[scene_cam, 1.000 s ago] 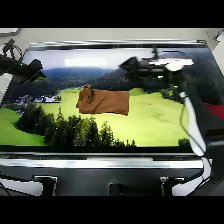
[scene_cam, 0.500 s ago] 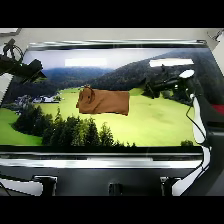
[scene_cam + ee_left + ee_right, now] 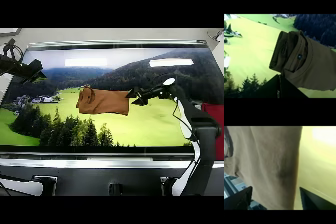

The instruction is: Fold the clothes and pants, and hang the long-sleeved shirts on hangers.

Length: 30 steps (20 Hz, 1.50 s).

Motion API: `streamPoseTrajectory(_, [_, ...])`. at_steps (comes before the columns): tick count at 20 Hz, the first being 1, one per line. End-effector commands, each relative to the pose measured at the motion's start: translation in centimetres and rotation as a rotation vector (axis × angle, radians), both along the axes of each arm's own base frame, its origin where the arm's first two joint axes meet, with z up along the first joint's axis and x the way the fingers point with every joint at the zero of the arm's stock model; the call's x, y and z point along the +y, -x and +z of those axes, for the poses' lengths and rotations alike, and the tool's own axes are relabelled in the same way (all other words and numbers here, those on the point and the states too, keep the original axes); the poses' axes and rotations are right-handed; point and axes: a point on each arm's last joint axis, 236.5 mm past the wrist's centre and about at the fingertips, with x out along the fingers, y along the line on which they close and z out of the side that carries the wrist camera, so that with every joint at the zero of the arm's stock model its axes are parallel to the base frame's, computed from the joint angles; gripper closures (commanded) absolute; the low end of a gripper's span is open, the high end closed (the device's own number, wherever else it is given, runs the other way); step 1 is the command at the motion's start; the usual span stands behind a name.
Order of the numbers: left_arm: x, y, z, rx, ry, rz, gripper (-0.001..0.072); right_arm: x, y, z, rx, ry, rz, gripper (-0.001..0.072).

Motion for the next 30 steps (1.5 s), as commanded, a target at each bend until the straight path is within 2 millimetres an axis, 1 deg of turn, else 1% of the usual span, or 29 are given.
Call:
streamPoseTrajectory(1, [0.0,0.0,0.0,-0.001,0.0,0.0,0.0693,1.2,-0.4,-1.1,-0.008,0.021,-0.011,0.0058])
streamPoseTrajectory(4, [0.0,0.0,0.0,-0.001,0.0,0.0,0.0693,2.0,-0.6,-1.6,0.002,0.04,-0.032,0.0078])
streamPoseTrajectory(5, [0.0,0.0,0.0,-0.001,0.001,0.0,0.0693,2.4,-0.5,-1.7,0.0,0.041,-0.029,0.0126])
streamPoseTrajectory(6, [0.0,0.0,0.0,-0.001,0.001,0.0,0.0693,2.9,-0.3,-1.7,0.005,0.044,-0.026,0.0148])
streamPoseTrajectory(7, [0.0,0.0,0.0,-0.001,0.0,0.0,0.0693,3.2,-0.2,-1.7,0.013,0.044,-0.026,0.022])
streamPoseTrajectory(8, [0.0,0.0,0.0,-0.001,0.0,0.0,0.0693,3.7,0.0,-1.7,0.018,0.043,-0.022,0.0325])
streamPoseTrajectory(10, [0.0,0.0,0.0,-0.001,0.0,0.0,0.0693,3.9,-0.1,-1.3,0.017,0.029,-0.026,0.0636])
streamPoseTrajectory(11, [0.0,0.0,0.0,-0.002,-0.001,-0.003,0.0693,3.8,-0.4,-0.6,0.009,0.016,-0.037,0.0676])
streamPoseTrajectory(12, [0.0,0.0,0.0,-0.004,-0.004,-0.009,0.0693,3.8,-0.7,0.4,-0.013,0.01,-0.046,0.0677])
streamPoseTrajectory(14, [0.0,0.0,0.0,-0.004,-0.004,-0.009,0.0693,2.9,-2.1,3.3,-0.081,0.01,-0.088,0.0679])
streamPoseTrajectory(15, [0.0,0.0,0.0,-0.004,-0.004,-0.009,0.0692,2.0,-3.1,5.2,-0.117,0.013,-0.132,0.068])
streamPoseTrajectory(17, [0.0,0.0,0.0,-0.004,-0.003,-0.009,0.0693,-0.6,-5.2,8.5,-0.172,0.036,-0.218,0.068])
streamPoseTrajectory(19, [-0.3,0.0,0.1,-0.006,0.011,-0.015,0.0693,-4.2,-7.7,11.7,-0.224,0.073,-0.302,0.068])
streamPoseTrajectory(21, [-1.0,0.1,0.4,-0.013,0.032,-0.038,0.0692,-8.5,-10.1,15.6,-0.3,0.102,-0.398,0.068])
streamPoseTrajectory(23, [-1.2,0.4,0.3,0.002,0.039,-0.047,0.0693,-13.0,-11.6,18.9,-0.357,0.124,-0.498,0.068])
streamPoseTrajectory(24, [-1.2,0.6,0.2,0.01,0.039,-0.05,0.0693,-15.2,-12.0,19.9,-0.365,0.118,-0.547,0.068])
streamPoseTrajectory(25, [-1.2,0.7,0.2,0.014,0.039,-0.052,0.0693,-17.5,-12.0,20.5,-0.365,0.119,-0.595,0.068])
streamPoseTrajectory(28, [-1.3,1.0,0.1,0.024,0.039,-0.057,0.0693,-24.6,-11.8,21.8,-0.387,0.141,-0.716,0.068])
streamPoseTrajectory(30, [-1.3,1.1,0.1,0.03,0.039,-0.059,0.0693,-29.5,-11.6,23.1,-0.421,0.155,-0.814,0.068])
